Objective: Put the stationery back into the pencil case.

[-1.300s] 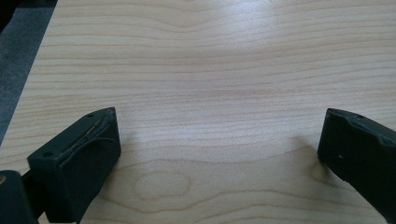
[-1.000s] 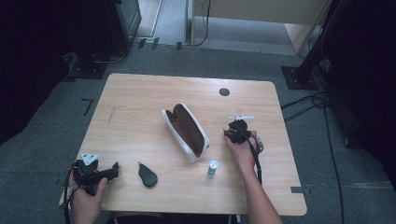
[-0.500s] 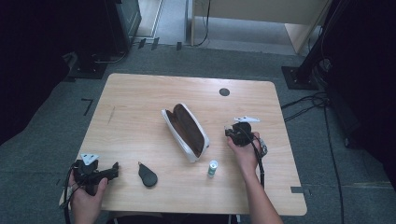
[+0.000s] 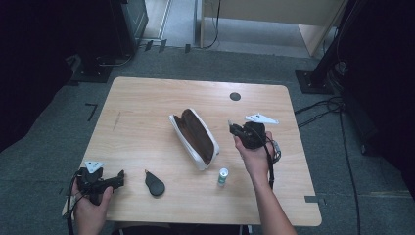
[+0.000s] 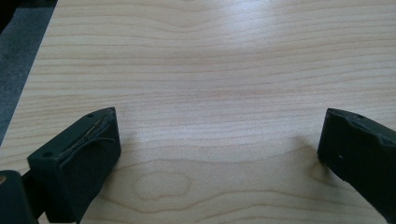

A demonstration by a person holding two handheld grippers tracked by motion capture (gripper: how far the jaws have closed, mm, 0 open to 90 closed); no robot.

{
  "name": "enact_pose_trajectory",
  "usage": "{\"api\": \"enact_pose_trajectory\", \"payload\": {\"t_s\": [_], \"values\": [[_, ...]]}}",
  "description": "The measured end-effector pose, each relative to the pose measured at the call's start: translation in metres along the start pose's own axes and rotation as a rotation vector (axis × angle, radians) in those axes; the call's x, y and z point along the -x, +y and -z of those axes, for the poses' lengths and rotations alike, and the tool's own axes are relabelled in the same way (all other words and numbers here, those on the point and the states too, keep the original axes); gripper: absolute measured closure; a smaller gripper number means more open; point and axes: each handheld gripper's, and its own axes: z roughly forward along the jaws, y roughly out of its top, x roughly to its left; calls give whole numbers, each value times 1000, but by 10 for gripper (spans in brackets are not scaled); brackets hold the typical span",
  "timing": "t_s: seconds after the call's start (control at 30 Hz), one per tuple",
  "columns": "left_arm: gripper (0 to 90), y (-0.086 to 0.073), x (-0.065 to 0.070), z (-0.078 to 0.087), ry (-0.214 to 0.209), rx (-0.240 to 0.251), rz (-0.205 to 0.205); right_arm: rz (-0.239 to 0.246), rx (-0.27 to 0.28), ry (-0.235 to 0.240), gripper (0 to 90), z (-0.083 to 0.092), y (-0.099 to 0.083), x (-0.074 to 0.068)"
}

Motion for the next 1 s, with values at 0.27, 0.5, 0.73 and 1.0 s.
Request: {"api": "enact_pose_trajectory", "payload": {"t_s": [0.27,0.5,0.73,1.0], "values": [[0,0,0,0,0,1,0,50,37,95,818,4,23,-37],[0,0,0,0,0,1,-1,69,50,154,817,-5,32,-55],[0,0,0,0,0,2,2,87,75,205,815,-11,35,-66],[0,0,0,0,1,1,0,98,78,226,813,-16,36,-67]]}}
